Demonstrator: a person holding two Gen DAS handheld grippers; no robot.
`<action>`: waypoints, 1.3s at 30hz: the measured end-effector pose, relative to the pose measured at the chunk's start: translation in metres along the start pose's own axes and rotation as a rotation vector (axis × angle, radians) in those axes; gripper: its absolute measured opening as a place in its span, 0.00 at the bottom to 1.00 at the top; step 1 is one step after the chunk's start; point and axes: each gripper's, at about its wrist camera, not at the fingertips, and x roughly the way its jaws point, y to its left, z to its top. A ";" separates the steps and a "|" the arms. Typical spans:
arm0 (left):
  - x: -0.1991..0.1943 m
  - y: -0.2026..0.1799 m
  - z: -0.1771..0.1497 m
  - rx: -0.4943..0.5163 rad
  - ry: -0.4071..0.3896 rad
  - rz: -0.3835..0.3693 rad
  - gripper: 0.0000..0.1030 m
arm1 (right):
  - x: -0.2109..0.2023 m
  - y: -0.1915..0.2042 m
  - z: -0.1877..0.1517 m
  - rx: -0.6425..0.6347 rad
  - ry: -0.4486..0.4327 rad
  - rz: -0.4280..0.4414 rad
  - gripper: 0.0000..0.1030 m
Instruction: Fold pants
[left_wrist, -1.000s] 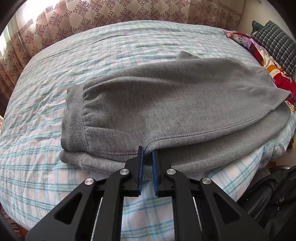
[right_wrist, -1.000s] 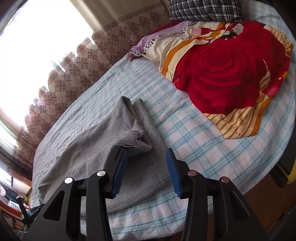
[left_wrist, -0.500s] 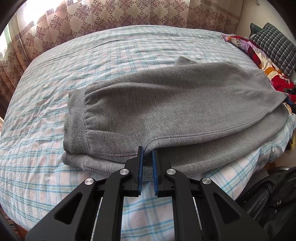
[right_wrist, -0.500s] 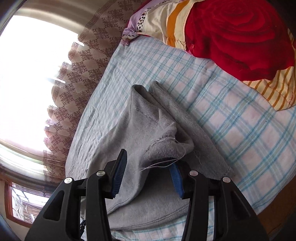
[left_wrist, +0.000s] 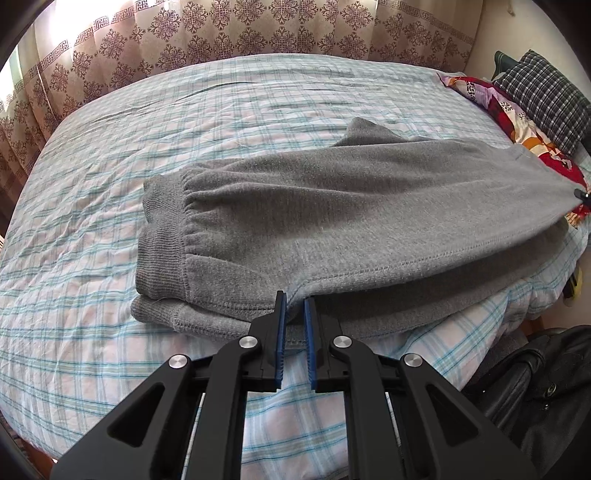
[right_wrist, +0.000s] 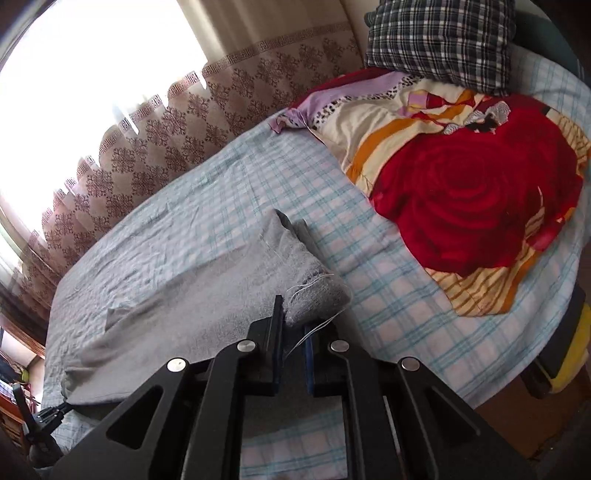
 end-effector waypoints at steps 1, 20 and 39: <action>0.002 -0.002 -0.001 0.012 0.008 0.005 0.09 | 0.009 -0.010 -0.011 0.004 0.035 -0.020 0.08; -0.026 0.014 0.013 0.059 -0.010 0.054 0.44 | 0.001 -0.006 -0.023 -0.145 -0.038 -0.385 0.54; 0.014 -0.039 0.002 0.275 0.037 0.120 0.51 | 0.044 0.110 -0.043 -0.362 0.071 -0.093 0.55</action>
